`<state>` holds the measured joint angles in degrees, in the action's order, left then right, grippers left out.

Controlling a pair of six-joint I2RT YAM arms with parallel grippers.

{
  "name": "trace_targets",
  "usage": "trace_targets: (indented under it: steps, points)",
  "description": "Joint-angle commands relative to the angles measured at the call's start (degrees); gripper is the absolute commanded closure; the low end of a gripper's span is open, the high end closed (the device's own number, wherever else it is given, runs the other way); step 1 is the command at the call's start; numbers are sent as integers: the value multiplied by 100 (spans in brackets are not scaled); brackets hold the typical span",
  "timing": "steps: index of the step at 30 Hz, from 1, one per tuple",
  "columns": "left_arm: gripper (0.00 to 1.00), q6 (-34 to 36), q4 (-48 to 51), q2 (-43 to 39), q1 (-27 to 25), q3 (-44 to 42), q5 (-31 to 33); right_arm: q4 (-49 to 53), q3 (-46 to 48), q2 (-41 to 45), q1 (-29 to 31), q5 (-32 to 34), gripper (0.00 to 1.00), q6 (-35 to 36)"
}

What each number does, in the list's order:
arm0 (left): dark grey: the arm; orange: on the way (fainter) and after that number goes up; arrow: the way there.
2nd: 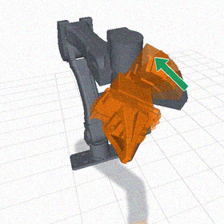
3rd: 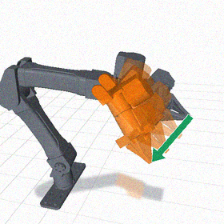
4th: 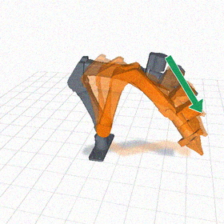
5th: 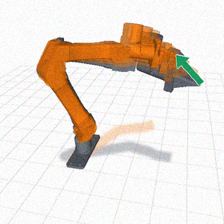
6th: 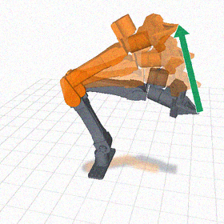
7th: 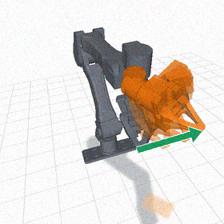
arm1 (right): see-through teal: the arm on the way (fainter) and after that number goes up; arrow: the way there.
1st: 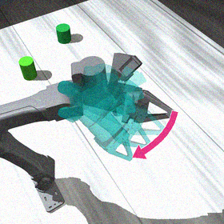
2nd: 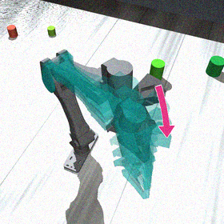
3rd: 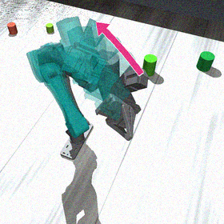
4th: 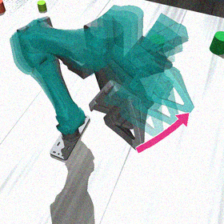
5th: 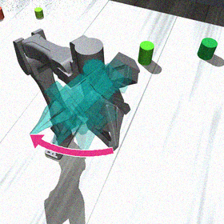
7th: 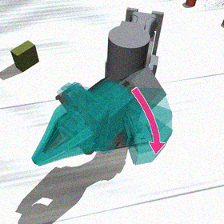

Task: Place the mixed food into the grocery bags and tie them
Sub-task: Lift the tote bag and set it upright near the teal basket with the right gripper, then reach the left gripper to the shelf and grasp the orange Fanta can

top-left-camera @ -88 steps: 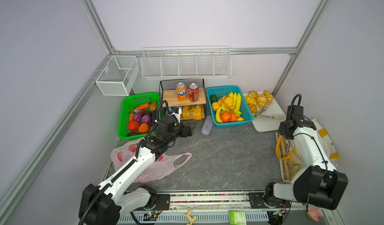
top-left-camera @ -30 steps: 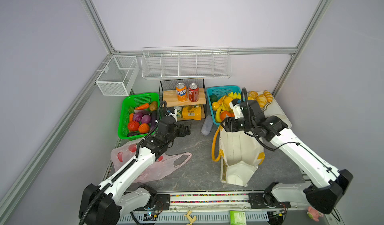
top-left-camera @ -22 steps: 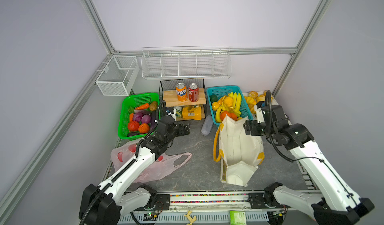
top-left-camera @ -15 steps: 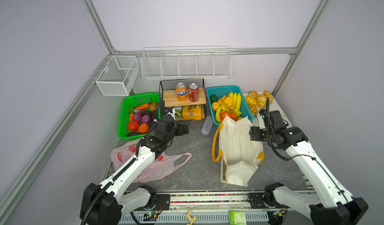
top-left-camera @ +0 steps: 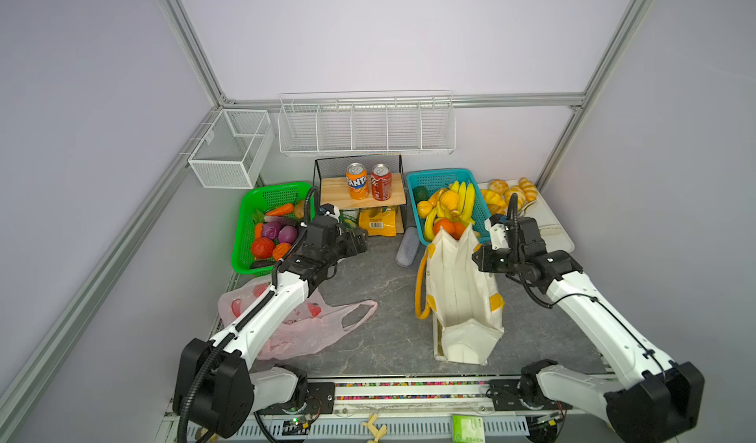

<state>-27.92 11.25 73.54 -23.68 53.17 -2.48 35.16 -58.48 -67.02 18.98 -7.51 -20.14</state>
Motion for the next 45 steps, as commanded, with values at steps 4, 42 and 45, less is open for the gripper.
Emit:
trace_targets:
  steps: [4, 42, 45]
  points:
    - [11, -91, -193, 337, 7, 246, 37, 136, -127, 116, 40, 387, 67, 355]
    - [18, 1734, 979, 3742, 479, 5299, 461, -436, 36, 322, 53, 447, 25, 694]
    - [18, 1732, 1026, 3930, 479, 5477, 464, -460, 81, 330, 52, 442, 24, 677]
